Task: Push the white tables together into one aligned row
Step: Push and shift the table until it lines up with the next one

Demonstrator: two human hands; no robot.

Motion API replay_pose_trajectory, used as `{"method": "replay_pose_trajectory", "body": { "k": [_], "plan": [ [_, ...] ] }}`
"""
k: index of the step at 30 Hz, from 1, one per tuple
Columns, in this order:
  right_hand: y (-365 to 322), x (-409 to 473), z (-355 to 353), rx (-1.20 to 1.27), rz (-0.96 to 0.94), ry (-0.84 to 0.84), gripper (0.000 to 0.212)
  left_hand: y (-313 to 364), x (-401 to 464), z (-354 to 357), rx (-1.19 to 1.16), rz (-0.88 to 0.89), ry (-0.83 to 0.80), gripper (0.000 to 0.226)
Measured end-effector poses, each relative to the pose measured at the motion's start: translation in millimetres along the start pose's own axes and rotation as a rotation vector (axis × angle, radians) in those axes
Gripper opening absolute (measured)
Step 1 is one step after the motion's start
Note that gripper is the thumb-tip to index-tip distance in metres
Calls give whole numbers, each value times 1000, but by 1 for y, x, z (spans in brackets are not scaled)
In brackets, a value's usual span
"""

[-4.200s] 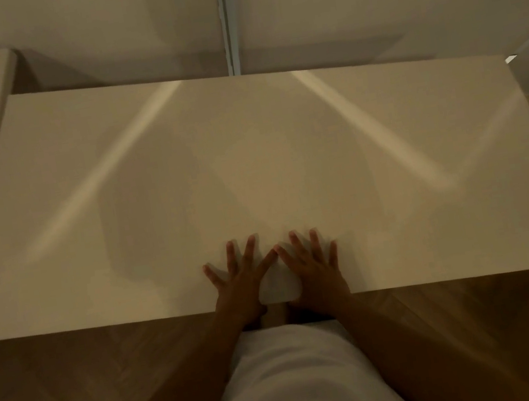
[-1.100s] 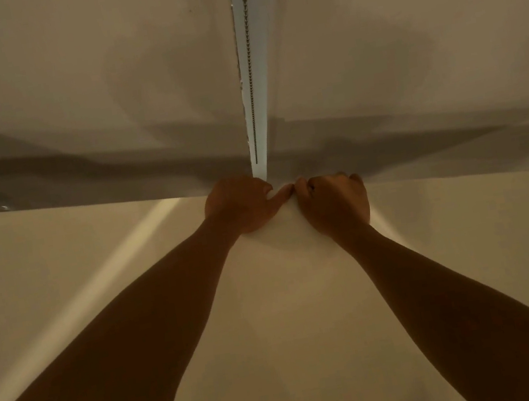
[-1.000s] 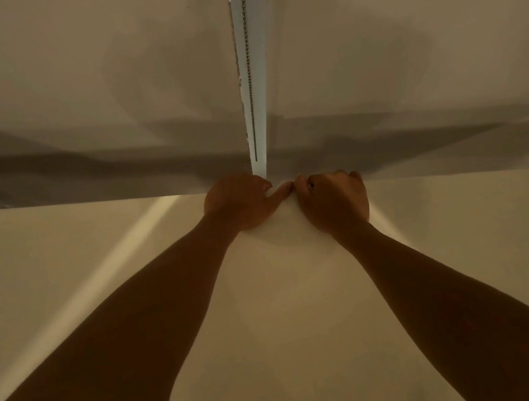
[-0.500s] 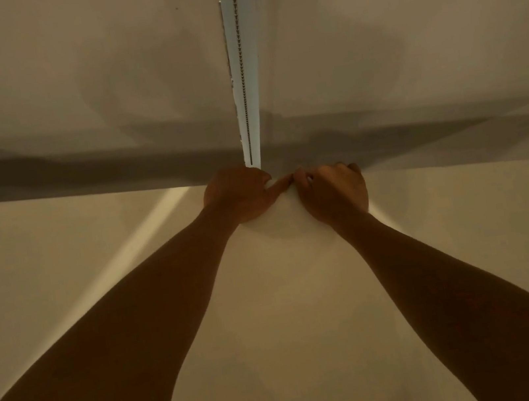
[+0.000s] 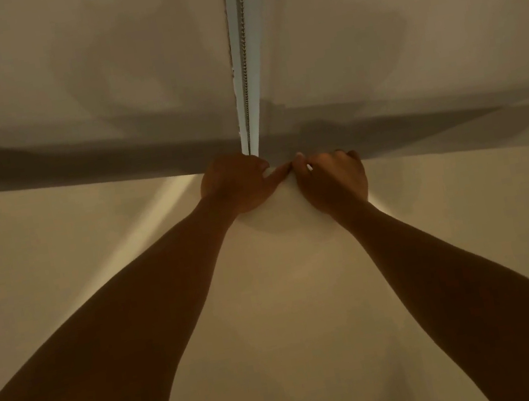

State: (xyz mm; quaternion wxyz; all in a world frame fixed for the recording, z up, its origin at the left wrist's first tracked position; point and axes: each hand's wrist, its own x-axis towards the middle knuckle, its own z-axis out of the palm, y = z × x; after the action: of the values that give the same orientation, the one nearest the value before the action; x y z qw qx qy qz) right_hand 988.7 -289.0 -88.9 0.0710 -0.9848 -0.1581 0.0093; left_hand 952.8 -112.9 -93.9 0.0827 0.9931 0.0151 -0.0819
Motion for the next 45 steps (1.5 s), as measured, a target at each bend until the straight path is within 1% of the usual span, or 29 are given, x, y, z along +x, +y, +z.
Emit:
{"method": "replay_pose_trajectory", "body": {
  "k": [2,4,6,9,11,13,15,18,20,23,26,29,31,35,40,43,45],
  "plan": [
    [0,-1,3,-5,14,-13,62,1,-2,0,-7,-18,13,81],
    [0,-3,3,15,19,25,59,1,-4,-1,-25,-38,35,81],
    [0,-4,2,62,24,86,50,1,-6,-1,-39,-43,103,73],
    [1,-7,1,78,-17,186,36,2,-4,-1,-53,17,234,54],
    [1,-9,3,62,-51,245,32,3,-2,0,-40,50,259,49],
    [0,-15,7,89,-37,257,30,1,-3,2,-22,72,284,45],
    [-4,-25,10,125,-13,243,33,1,-6,1,4,92,338,39],
    [-13,-53,12,103,0,86,49,3,-12,-2,48,114,446,29],
    [-17,-80,13,83,10,30,56,5,-19,-3,81,93,509,25],
    [-22,-126,12,45,0,-33,61,8,-46,2,12,23,450,35],
    [-31,-166,6,40,0,-78,63,12,-94,14,-93,53,329,50],
    [-47,-214,2,22,-13,-92,65,14,-154,23,-36,83,183,61],
    [-57,-245,1,6,-24,-107,67,12,-194,29,-19,67,132,65],
    [-79,-303,0,-2,-22,-131,68,4,-279,40,-8,42,104,69],
    [-101,-377,2,28,-109,-99,65,-8,-396,54,-3,31,98,69],
    [-118,-429,3,3,-162,-109,67,-22,-469,61,-21,-80,124,66],
    [-128,-460,2,-13,-220,-136,70,-28,-513,64,-32,-151,122,69]
  ]
}}
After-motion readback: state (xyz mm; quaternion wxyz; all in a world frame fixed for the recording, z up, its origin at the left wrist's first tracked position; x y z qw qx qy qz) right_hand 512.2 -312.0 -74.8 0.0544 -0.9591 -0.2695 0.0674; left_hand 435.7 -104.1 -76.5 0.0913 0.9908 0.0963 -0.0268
